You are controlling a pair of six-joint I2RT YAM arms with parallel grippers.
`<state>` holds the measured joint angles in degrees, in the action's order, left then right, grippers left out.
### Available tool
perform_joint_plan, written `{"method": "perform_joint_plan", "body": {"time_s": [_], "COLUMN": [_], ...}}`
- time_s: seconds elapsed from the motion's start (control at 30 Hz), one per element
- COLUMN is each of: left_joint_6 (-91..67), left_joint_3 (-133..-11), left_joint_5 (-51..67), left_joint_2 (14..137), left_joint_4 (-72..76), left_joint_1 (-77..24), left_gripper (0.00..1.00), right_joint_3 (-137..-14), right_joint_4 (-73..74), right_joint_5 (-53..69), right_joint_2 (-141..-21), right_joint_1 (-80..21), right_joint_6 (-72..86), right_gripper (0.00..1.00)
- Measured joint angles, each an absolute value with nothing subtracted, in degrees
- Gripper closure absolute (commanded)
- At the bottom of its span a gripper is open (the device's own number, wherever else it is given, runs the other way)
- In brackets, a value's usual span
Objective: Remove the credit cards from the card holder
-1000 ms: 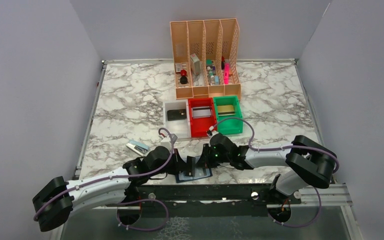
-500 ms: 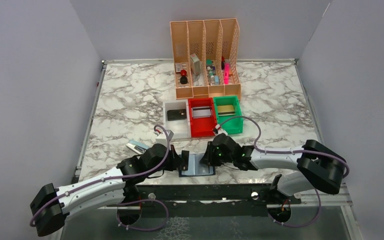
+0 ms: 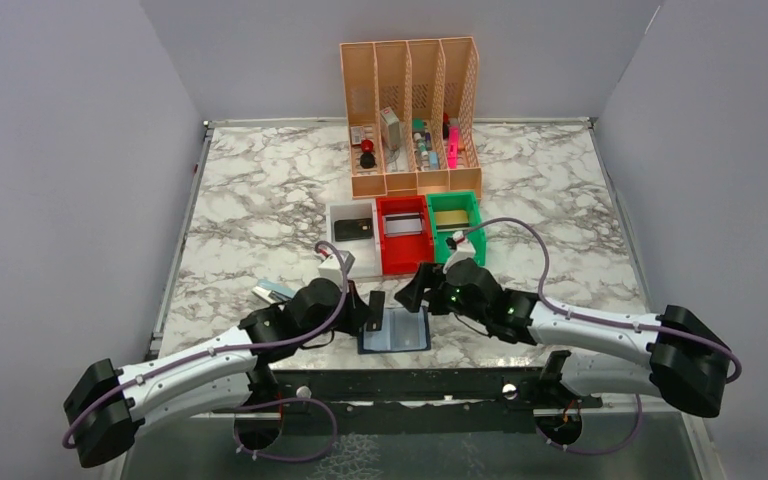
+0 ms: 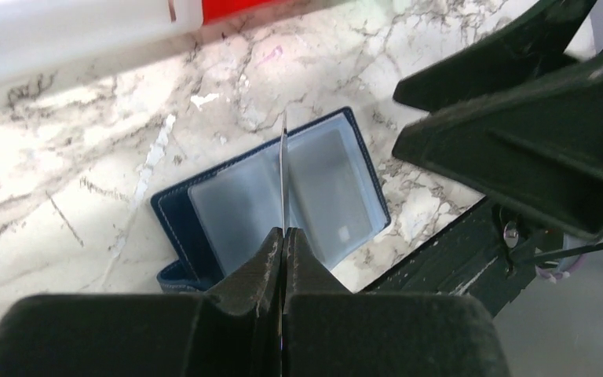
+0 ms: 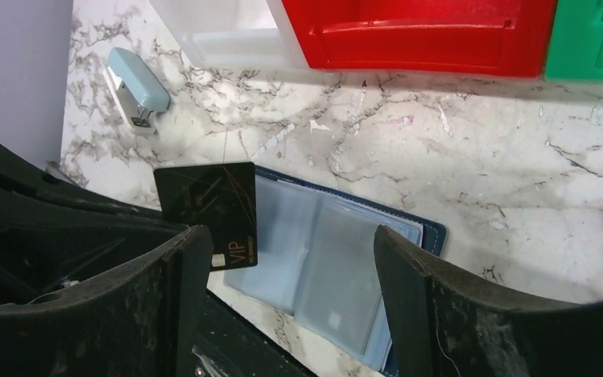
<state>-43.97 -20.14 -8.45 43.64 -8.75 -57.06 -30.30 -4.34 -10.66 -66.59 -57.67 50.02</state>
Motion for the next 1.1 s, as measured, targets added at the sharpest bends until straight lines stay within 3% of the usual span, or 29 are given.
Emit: {"method": "perform_joint_plan", "body": {"time_s": [0.3,0.43,0.6,1.1], "left_joint_6": [-42.6,-43.9,-45.9,-50.2], "left_joint_3": [-19.1,-15.1,-13.1,-11.4], "left_joint_5": [4.1,10.8,15.2,17.3], "left_joint_2": [46.9,46.9,46.4,41.0], "left_joint_4": [2.5,8.3,13.8,20.4], "left_joint_1": [-45.2,-44.7,-44.7,-44.7], "left_gripper": [1.0,1.0,1.0,1.0], "right_joint_3": [-20.1,-18.4,-18.2,-17.5], "right_joint_4": [-17.8,-23.5,-30.9,-40.1], "right_joint_5": [0.5,6.9,14.0,23.2], "right_joint_2": [-63.8,-63.8,-65.8,-68.6], "right_joint_1": [-49.8,-46.6,-46.5,-46.5], "right_joint_6": [49.1,49.5,50.2,52.1], "right_gripper": [0.21,0.3,0.34,0.65]}}
